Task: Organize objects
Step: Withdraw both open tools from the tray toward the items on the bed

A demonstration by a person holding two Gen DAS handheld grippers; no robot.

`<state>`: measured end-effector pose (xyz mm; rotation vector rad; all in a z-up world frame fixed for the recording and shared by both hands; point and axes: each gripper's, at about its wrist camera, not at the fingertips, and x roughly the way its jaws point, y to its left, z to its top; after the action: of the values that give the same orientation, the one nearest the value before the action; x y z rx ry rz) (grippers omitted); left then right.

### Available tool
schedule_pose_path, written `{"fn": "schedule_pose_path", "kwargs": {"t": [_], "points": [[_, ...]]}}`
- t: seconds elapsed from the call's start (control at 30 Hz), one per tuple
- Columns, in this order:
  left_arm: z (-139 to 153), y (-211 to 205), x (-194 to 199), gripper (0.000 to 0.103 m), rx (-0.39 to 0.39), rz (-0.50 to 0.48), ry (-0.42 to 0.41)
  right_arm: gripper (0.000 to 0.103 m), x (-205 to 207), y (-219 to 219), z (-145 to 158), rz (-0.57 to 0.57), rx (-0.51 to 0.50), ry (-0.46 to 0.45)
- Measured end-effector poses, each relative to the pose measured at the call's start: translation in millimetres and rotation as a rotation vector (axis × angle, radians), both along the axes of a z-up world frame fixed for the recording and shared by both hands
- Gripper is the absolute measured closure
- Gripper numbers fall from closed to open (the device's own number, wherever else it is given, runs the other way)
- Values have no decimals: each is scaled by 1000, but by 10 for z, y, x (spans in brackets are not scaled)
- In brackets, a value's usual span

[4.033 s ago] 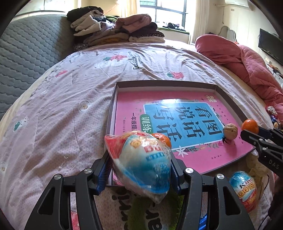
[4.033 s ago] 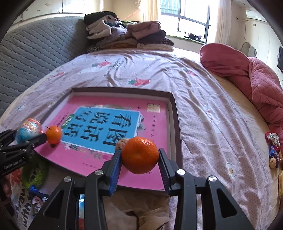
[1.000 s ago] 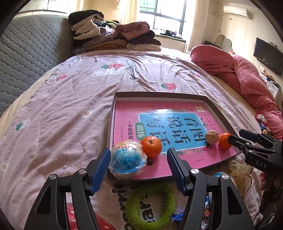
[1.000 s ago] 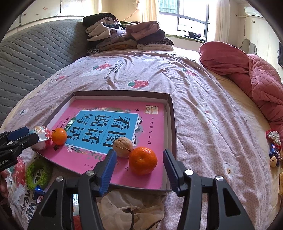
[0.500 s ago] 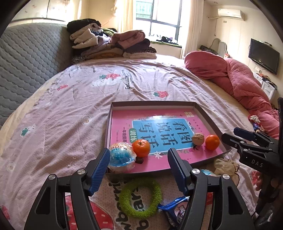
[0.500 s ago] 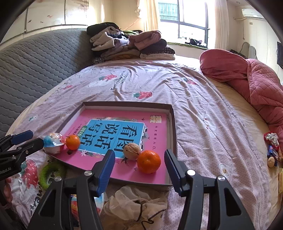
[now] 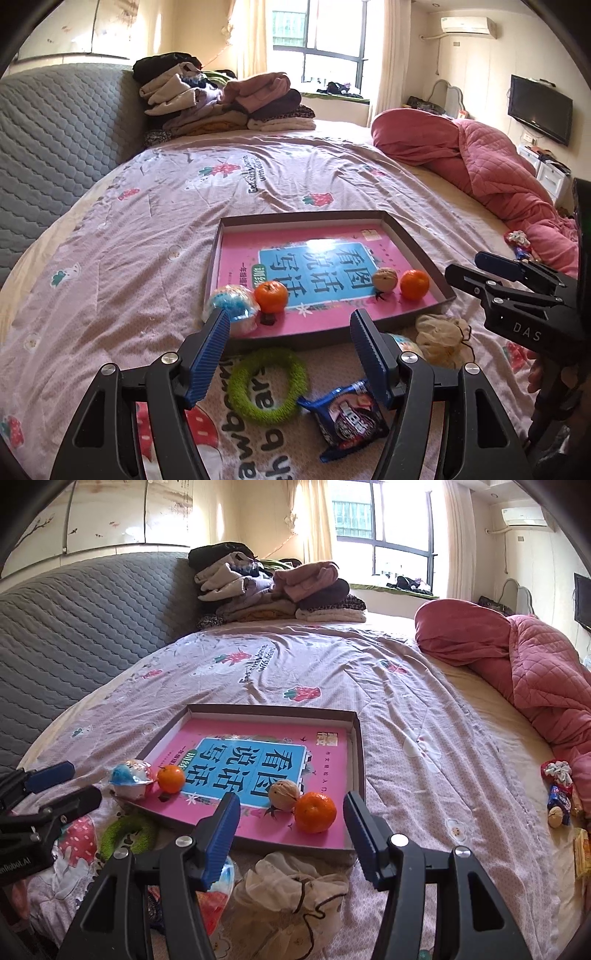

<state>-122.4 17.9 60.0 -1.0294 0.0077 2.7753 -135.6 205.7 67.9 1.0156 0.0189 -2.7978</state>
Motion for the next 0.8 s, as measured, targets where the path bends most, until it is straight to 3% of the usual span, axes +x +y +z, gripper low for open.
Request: {"fn": "schedule_pose_path", "kwargs": {"t": [0.8], "points": [[-247, 293, 423, 33, -51, -16, -56, 45, 432, 79, -82, -6, -6, -1]]}}
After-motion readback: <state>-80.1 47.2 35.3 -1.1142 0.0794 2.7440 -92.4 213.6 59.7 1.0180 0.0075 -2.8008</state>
